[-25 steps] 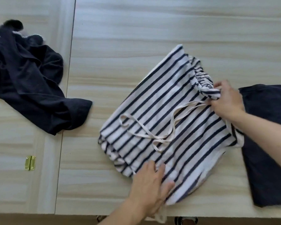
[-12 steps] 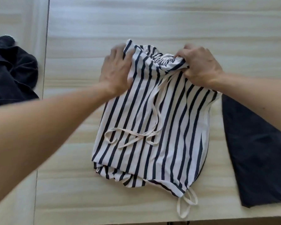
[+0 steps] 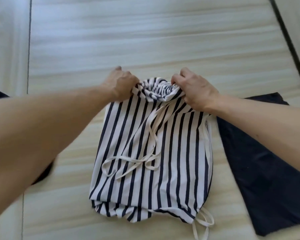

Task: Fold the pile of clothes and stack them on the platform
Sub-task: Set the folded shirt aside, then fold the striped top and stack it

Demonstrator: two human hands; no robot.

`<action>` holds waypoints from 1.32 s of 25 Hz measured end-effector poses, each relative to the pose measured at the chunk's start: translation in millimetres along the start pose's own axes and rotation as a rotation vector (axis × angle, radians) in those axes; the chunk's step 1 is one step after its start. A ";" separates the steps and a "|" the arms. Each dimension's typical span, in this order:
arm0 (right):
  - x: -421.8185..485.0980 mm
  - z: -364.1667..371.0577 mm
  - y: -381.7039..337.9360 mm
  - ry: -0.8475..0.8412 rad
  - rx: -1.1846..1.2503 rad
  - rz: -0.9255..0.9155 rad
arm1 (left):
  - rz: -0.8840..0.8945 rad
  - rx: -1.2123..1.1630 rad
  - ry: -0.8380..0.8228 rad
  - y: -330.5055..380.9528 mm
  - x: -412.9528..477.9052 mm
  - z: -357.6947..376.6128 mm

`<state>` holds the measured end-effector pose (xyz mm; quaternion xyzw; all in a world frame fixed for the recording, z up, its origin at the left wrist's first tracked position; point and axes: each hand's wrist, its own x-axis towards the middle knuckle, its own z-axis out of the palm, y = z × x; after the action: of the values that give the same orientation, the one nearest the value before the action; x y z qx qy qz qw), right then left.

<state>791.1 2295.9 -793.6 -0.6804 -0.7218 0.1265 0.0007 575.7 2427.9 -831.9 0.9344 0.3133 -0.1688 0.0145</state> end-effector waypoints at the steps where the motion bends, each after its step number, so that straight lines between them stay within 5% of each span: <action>1: -1.6 0.4 0.1 0.000 -0.004 0.039 | -0.027 0.009 0.040 -5.6 -8.3 -8.5; 5: -15.5 -19.7 -8.9 0.132 0.035 0.081 | 0.062 -0.139 0.234 -24.2 -55.5 -53.2; 10: -116.6 -50.1 -54.4 0.236 0.137 -0.083 | 0.294 -0.133 0.338 5.3 -170.1 -71.1; 12: -172.5 -38.0 -82.4 0.147 0.105 -0.149 | 0.375 -0.122 0.257 30.0 -219.2 -42.8; 14: -223.5 -3.3 -108.2 -0.196 0.114 -0.154 | 0.430 -0.154 0.020 54.5 -262.4 -7.8; 17: -257.9 38.0 -128.3 -0.505 0.160 -0.008 | 0.356 -0.239 -0.136 84.7 -288.6 34.5; 21: -235.0 72.6 -135.8 -0.115 0.264 0.207 | 0.081 -0.356 -0.010 130.9 -264.6 71.5; 29: -254.0 144.5 -86.7 -0.177 0.087 0.503 | -0.079 -0.253 -0.113 127.1 -238.9 126.4; 33: -275.2 127.4 -98.7 -0.062 0.442 1.018 | -0.137 -0.382 -0.016 155.9 -241.5 104.2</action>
<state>692.5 1998.3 -851.7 -0.9230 -0.2577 0.2792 0.0607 455.5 2148.7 -864.1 0.8898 0.4024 -0.1144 0.1824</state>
